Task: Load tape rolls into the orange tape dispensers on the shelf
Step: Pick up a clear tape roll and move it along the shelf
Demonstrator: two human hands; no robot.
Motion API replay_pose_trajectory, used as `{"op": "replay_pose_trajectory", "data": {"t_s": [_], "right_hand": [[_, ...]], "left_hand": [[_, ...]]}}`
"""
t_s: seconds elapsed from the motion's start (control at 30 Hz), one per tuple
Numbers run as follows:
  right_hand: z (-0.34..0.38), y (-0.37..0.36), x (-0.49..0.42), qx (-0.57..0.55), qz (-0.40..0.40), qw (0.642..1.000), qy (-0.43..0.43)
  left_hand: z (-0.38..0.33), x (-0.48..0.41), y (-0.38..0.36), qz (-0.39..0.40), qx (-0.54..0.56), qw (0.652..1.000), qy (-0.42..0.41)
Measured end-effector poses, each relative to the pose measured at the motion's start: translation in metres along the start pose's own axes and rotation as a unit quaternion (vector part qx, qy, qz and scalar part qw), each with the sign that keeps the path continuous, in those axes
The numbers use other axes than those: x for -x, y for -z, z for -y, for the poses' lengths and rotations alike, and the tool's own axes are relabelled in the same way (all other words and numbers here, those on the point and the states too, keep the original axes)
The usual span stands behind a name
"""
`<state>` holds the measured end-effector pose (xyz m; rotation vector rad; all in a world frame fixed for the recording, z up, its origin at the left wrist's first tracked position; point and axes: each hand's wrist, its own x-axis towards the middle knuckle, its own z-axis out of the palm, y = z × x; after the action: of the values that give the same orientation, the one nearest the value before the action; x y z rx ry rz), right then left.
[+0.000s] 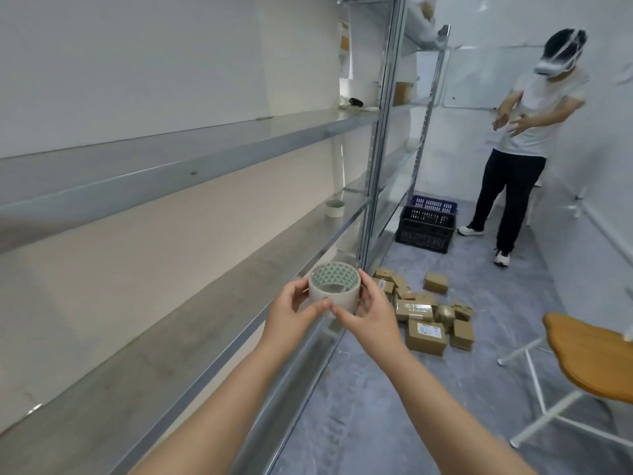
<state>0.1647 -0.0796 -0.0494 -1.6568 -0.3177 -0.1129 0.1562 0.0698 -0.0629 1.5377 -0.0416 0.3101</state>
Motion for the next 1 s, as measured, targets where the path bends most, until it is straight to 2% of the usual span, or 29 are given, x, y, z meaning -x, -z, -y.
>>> {"op": "replay_pose_trajectory", "data": {"t_s": [0.27,0.57,1.0], "right_hand": [[-0.044,0.036,-0.087,0.029,-0.061,0.998,-0.018],[-0.092,0.057,-0.242,0.056,-0.063,0.996,0.002],[-0.167,0.072,-0.399,0.074,-0.048,0.995,-0.041]], "left_hand": [[0.035,-0.094,-0.046,0.029,0.005,1.000,0.003],[0.068,-0.249,-0.081,0.019,0.016,1.000,0.017],[0.131,-0.409,-0.106,0.009,-0.075,0.995,0.061]]}}
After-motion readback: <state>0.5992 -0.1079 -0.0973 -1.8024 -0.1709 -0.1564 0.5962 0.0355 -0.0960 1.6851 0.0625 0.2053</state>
